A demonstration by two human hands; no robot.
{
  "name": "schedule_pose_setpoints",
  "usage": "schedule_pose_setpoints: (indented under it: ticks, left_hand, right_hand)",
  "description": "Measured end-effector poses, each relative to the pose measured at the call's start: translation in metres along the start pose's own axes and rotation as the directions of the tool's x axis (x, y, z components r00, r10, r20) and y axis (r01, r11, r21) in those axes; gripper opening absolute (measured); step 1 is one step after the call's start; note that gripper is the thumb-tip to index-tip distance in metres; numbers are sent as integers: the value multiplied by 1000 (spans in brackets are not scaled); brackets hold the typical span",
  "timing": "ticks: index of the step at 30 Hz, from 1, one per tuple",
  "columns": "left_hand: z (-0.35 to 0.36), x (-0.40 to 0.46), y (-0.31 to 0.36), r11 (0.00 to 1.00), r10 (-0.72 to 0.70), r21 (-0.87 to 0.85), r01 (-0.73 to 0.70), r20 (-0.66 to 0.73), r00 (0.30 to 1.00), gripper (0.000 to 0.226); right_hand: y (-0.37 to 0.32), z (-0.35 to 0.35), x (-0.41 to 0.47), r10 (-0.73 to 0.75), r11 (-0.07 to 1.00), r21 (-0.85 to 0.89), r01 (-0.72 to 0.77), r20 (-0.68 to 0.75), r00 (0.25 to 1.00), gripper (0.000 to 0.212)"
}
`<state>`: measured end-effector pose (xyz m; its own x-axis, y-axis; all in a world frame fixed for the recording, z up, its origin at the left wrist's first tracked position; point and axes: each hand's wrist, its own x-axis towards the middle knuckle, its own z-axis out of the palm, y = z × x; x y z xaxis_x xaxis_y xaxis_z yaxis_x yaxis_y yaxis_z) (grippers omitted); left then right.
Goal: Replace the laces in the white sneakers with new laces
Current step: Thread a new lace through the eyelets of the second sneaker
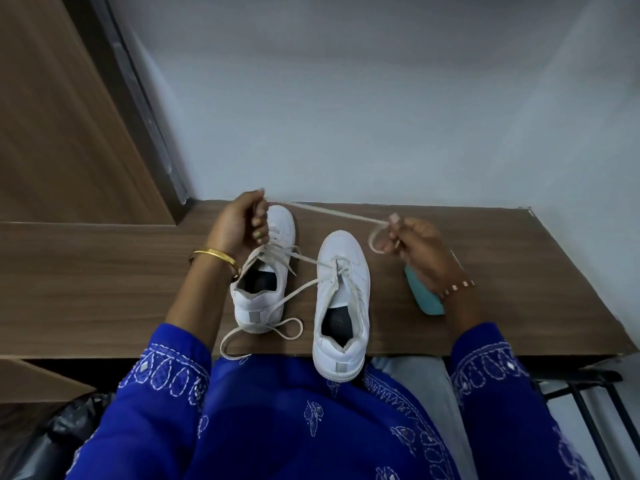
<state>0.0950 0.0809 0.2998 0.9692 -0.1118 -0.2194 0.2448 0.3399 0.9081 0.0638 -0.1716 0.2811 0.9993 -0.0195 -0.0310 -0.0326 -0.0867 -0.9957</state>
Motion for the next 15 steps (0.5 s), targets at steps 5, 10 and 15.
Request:
schedule_pose_setpoints:
  ticks: [5,10,15]
  left_hand:
    - [-11,1,-20,769,224,639,-21,-239,945,37]
    - [17,-13,-44,445,342,881,-163,1,940,28]
    - [40,-26,-66,520,256,810,-269,153,954,20]
  right_hand:
    - [-4,4,-5,29,985,-172,-26,14,1000,33]
    - [-17,39,-10,-55,845,-526,101,103,993,26]
    - [-14,54,-17,-131,800,-575,169,107,986,23]
